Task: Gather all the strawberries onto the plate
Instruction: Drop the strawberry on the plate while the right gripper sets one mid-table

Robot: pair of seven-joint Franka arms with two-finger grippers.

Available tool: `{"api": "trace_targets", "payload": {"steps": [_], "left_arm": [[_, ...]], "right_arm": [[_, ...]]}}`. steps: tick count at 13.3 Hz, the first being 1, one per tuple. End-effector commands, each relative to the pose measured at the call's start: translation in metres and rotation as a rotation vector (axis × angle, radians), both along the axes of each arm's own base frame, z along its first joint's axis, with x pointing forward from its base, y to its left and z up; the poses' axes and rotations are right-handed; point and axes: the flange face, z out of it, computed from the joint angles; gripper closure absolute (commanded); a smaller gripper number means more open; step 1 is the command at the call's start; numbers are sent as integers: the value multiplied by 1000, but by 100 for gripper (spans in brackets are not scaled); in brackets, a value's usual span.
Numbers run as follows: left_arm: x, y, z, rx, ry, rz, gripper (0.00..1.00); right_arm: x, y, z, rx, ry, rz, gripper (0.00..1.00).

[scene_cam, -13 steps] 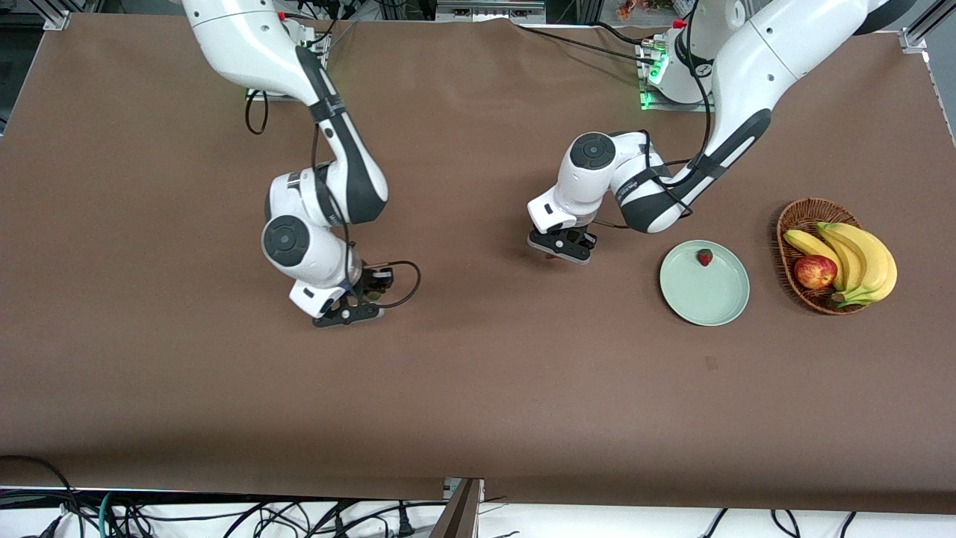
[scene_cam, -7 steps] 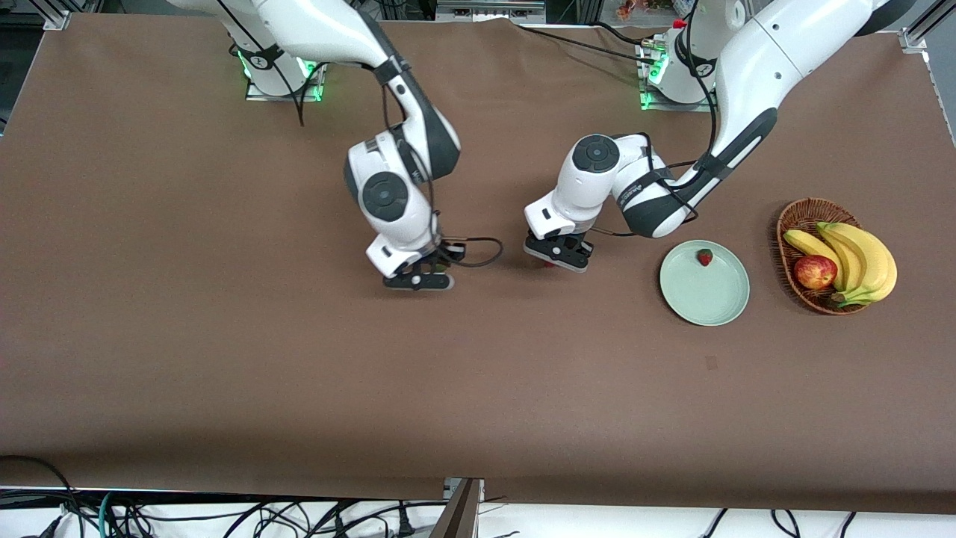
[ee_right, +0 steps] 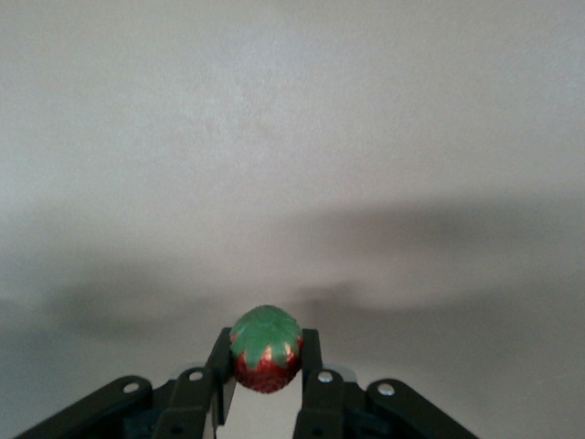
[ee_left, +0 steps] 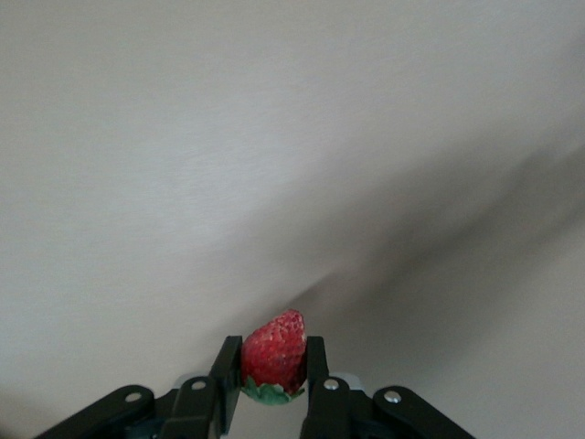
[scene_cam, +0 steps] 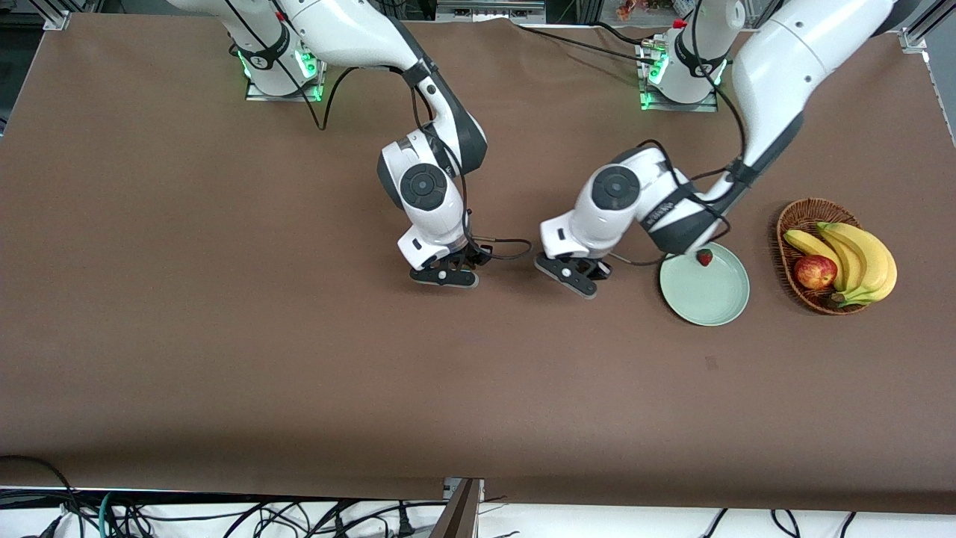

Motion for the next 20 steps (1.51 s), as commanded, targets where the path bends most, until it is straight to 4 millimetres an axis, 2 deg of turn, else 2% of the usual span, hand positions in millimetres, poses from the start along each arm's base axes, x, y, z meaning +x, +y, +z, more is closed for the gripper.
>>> {"api": "trace_targets", "payload": {"steps": [1, 4, 6, 7, 9, 11, 12, 14, 15, 16, 17, 18, 19, 20], "left_arm": [[18, 43, 35, -49, 38, -95, 87], [34, 106, 52, -78, 105, -210, 87], [41, 150, 66, -89, 122, -302, 87], [44, 176, 65, -95, 129, -352, 87], [46, 213, 61, -109, 141, -460, 87], [41, 238, 50, -123, 158, -519, 83], [37, 255, 43, -130, 165, -512, 77], [29, 270, 28, -140, 161, -532, 77], [24, 275, 19, -155, 146, -531, 77], [15, 272, 7, -174, 117, -532, 77], [5, 270, -7, -191, 86, -531, 77], [1, 279, -17, -183, 76, -525, 76], [1, 279, -17, -173, 73, -535, 65], [2, 276, -16, -171, 71, -540, 34]], "right_arm": [[3, 3, 5, 11, -2, -7, 87], [-4, 11, 3, 17, 8, -54, 87], [-23, 35, 4, 33, 13, -78, 87], [-32, 48, 1, 59, 4, -105, 86], [-55, 75, -18, 106, -19, -155, 84], [-77, 101, -38, 145, -66, -189, 82], [-82, 113, -40, 161, -74, -202, 82], [-83, 126, -39, 179, -78, -228, 73], [-83, 126, -39, 180, -80, -227, 46], [-83, 126, -37, 181, -81, -226, 7], [-82, 127, -32, 185, -84, -226, 0], [-79, 124, -28, 184, -88, -227, 0], [-75, 122, -20, 180, -81, -230, 0], [-68, 114, -13, 158, -74, -232, 0]]}}
